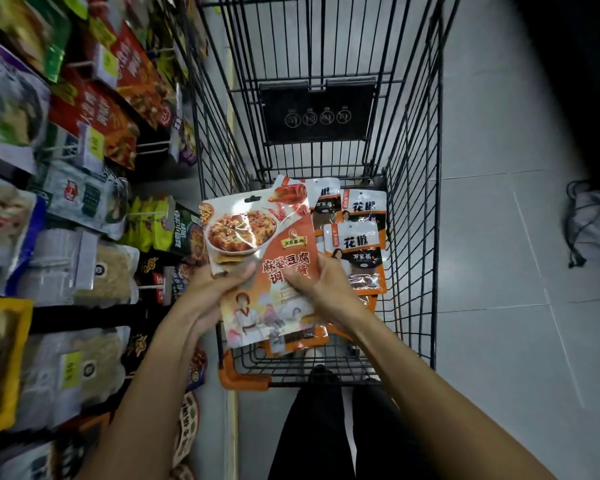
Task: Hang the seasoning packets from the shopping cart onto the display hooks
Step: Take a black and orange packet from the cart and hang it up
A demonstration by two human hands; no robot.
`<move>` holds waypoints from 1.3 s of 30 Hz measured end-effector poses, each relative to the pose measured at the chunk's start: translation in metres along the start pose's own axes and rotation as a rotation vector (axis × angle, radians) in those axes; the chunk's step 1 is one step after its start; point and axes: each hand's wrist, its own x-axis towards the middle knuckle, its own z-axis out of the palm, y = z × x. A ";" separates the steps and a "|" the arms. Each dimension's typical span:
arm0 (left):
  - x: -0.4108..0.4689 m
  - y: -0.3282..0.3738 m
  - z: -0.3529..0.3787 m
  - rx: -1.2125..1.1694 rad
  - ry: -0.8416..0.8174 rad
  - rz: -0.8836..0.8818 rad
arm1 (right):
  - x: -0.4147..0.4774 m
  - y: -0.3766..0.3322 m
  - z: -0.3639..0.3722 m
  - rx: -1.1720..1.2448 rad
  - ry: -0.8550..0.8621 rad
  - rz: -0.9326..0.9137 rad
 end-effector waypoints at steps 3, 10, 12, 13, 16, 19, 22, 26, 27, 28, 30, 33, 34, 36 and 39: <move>0.019 -0.012 0.015 0.044 0.050 -0.009 | 0.012 0.015 -0.023 -0.024 0.073 0.038; 0.068 -0.034 0.023 0.106 0.216 -0.055 | 0.068 0.077 -0.113 -0.362 0.590 0.137; 0.080 -0.042 0.019 0.138 0.255 -0.097 | 0.084 0.093 -0.129 -0.554 0.640 0.199; 0.086 -0.045 0.017 0.148 0.266 -0.111 | 0.091 0.100 -0.134 -0.631 0.640 0.227; 0.098 -0.052 0.011 0.161 0.276 -0.151 | 0.108 0.120 -0.143 -0.649 0.597 0.336; 0.103 -0.058 0.005 0.152 0.293 -0.162 | 0.117 0.133 -0.144 -0.644 0.585 0.419; 0.104 -0.061 0.002 0.112 0.329 -0.152 | 0.120 0.135 -0.142 -0.753 0.688 0.424; 0.105 -0.061 -0.004 0.106 0.341 -0.221 | 0.123 0.133 -0.141 -0.751 0.693 0.456; 0.106 -0.061 -0.005 0.132 0.338 -0.246 | 0.124 0.133 -0.140 -0.757 0.698 0.461; 0.106 -0.061 -0.005 0.148 0.334 -0.253 | 0.125 0.133 -0.140 -0.788 0.714 0.470; 0.106 -0.061 -0.002 0.147 0.326 -0.250 | 0.128 0.135 -0.139 -0.804 0.743 0.498; 0.108 -0.062 -0.002 0.141 0.292 -0.284 | 0.133 0.137 -0.135 -0.596 0.751 0.484; 0.108 -0.062 -0.001 0.114 0.270 -0.286 | 0.135 0.139 -0.134 -0.495 0.771 0.465; 0.106 -0.061 0.001 0.073 0.243 -0.311 | 0.138 0.143 -0.132 -0.358 0.804 0.434; 0.104 -0.060 0.005 0.033 0.255 -0.295 | 0.142 0.145 -0.130 -0.434 0.781 0.418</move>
